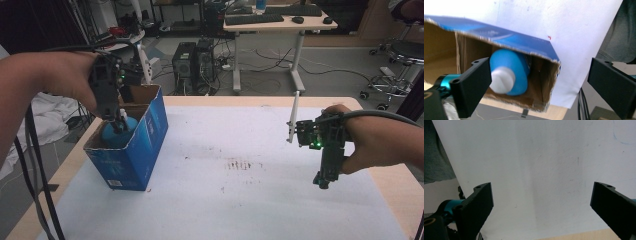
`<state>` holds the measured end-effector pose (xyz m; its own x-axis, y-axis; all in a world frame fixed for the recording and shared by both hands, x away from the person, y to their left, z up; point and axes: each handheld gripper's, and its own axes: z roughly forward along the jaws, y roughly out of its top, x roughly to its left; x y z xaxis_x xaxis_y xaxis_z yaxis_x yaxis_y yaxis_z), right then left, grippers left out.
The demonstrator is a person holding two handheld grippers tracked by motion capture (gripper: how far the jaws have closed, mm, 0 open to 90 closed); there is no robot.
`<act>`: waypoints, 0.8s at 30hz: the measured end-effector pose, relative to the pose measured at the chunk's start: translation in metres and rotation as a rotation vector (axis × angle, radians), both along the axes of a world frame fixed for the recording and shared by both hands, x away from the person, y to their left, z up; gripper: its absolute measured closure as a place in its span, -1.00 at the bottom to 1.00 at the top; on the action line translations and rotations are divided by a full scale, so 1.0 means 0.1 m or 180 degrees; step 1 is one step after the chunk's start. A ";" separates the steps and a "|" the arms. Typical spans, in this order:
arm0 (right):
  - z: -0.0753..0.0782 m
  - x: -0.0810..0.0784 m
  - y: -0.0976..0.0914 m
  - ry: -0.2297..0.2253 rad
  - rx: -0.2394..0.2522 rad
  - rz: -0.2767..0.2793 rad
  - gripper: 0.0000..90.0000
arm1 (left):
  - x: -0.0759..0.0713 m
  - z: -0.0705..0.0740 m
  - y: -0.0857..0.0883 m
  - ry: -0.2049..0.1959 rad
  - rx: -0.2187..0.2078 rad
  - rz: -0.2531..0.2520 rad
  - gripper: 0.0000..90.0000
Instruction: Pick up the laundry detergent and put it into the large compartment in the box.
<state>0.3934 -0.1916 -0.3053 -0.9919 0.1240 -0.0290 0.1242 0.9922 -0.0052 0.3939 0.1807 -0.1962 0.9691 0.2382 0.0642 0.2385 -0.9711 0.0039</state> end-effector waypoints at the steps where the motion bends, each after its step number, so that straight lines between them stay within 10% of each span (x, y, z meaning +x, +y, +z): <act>1: 0.00 0.00 0.00 0.0005 -0.0002 -0.0013 -0.92 | -0.01 0.00 -0.04 -0.0006 -0.0006 -0.0033 -0.94; 24: 0.05 0.05 0.08 0.0060 -0.0045 0.0015 -0.92 | -0.03 -0.28 -0.72 0.0003 0.0045 -0.0598 -0.96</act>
